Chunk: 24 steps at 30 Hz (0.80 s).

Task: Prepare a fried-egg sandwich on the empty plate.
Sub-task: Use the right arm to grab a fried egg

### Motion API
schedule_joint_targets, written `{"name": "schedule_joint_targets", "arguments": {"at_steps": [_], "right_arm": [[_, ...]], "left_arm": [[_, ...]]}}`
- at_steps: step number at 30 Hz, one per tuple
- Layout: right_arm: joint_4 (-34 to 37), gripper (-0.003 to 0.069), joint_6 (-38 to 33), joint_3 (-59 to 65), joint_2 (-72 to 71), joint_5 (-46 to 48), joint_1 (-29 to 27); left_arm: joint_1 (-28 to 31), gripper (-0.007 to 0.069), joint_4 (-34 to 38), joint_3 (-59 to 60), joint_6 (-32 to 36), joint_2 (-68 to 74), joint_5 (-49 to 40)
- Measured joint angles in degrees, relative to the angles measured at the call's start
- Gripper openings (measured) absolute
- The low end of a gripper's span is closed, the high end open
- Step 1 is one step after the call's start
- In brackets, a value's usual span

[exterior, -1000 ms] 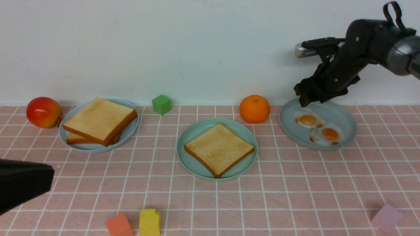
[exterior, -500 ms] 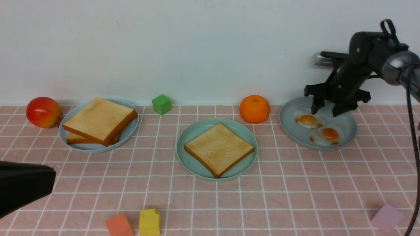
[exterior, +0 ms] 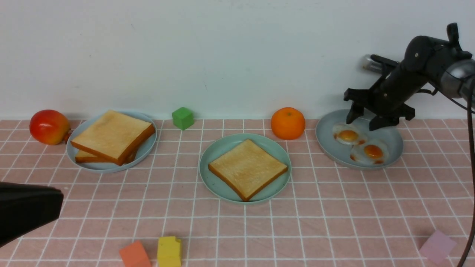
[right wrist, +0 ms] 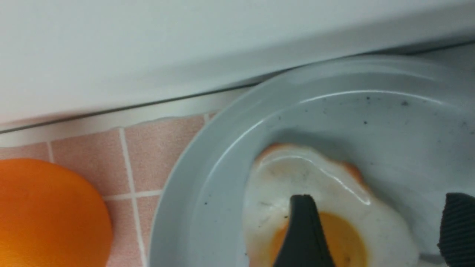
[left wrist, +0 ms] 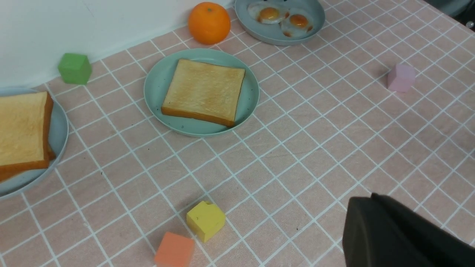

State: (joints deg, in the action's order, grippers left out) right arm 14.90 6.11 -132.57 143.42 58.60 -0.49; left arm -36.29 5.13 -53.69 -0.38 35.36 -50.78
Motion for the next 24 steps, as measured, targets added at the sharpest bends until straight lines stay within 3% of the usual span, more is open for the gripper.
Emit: {"name": "schedule_joint_targets", "arguments": {"at_steps": [15, 20, 24], "right_arm": [[-0.77, 0.0519, 1.08, -0.18, 1.33, -0.21, 0.85], [-0.72, 0.0449, 0.06, -0.18, 1.33, -0.05, 0.85], [-0.72, 0.0330, -1.38, -0.18, 1.33, -0.11, 0.85]], "left_arm": [[0.00, -0.0013, 0.46, 0.00, 0.00, 0.00, 0.00], [0.00, -0.0013, 0.54, 0.00, 0.00, 0.00, 0.00], [0.00, -0.0013, 0.58, 0.00, 0.00, 0.00, 0.00]]}}
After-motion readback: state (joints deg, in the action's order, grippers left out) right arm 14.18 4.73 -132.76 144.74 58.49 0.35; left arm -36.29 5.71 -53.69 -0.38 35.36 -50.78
